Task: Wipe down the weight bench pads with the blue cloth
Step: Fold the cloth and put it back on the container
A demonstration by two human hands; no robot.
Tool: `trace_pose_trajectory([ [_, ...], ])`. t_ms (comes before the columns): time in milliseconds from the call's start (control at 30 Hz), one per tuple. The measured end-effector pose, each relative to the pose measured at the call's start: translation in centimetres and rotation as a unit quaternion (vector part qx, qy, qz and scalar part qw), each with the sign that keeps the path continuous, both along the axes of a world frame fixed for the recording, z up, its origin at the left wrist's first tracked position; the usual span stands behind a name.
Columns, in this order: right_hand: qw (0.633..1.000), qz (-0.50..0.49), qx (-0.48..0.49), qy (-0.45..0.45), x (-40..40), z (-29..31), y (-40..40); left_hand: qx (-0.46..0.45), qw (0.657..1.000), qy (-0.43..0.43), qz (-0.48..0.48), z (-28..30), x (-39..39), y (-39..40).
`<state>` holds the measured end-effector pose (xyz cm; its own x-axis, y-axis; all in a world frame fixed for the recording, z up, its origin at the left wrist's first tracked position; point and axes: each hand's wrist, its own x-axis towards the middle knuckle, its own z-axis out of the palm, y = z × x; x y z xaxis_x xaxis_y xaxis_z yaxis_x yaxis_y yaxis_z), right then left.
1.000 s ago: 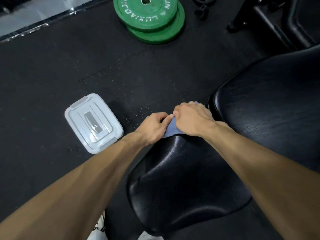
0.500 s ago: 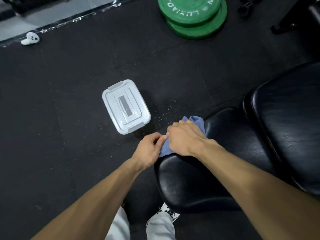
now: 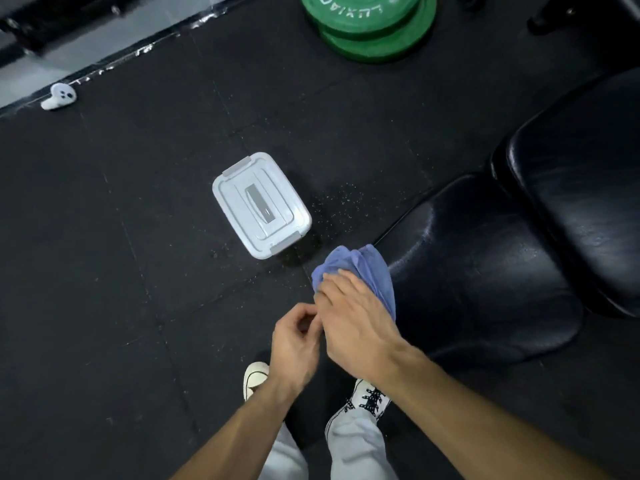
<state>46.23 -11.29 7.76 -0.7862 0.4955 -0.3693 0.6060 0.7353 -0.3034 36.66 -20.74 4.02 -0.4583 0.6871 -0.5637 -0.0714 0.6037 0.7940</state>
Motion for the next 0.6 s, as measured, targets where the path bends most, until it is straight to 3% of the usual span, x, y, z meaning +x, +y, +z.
trace_pose_trajectory([
  [233, 0.980, -0.174, 0.019, 0.090, -0.7, -0.2, -2.8, -0.116, 0.974, -0.189, -0.055, 2.8, -5.3, 4.7],
  [433, 0.901, -0.398, 0.005, 0.175, -2.7, 1.0, -5.1, -0.223, 0.932, -0.192, -0.210, 3.7, -6.6, 9.8],
  [533, 0.816, -0.537, 0.042, 0.211, -3.2, 2.6, -7.2, -0.243, 0.919, -0.176, -0.257, 3.2, -5.9, 11.0],
  [600, 0.687, -0.680, 0.032, 0.254, -3.5, 4.2, -8.5, -0.260, 0.915, -0.175, -0.255, 3.0, -5.6, 11.4],
])
